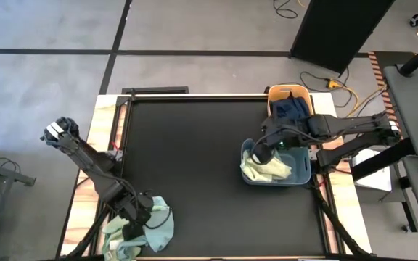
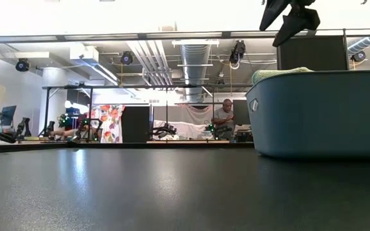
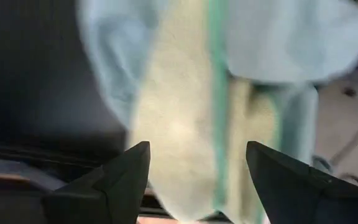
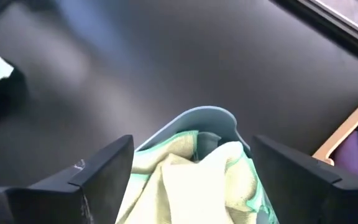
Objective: Sort towels by color in basket
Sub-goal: Put the light green towel into the gray bin
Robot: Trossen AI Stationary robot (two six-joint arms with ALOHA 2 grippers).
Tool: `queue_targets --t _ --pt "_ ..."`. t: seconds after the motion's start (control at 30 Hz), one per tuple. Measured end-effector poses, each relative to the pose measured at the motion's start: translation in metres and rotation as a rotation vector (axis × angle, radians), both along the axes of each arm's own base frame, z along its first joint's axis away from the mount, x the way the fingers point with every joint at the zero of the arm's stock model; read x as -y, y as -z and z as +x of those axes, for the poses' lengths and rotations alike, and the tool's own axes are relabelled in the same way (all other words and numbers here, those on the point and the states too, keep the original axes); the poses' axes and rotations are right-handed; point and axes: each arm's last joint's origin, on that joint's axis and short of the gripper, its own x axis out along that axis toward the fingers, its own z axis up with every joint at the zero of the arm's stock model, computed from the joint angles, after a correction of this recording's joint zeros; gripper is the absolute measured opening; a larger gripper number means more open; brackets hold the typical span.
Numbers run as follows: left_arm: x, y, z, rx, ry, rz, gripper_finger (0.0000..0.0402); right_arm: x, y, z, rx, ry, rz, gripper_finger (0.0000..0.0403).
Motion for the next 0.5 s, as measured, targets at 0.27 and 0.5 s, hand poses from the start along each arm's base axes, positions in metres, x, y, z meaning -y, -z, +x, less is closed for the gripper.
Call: queue_targets --t 0.27,0.5 --pt "0.006 0.045 -0.009 -0.037 -0.037 -0.002 0.0248 -0.005 0.004 -0.001 -0.033 -0.073 -0.035 0.0297" --pt "0.001 0.062 -0.014 -0.079 -0.02 0.038 0.0111 -0.005 0.004 0.0 -0.011 -0.035 -0.01 0.0283"
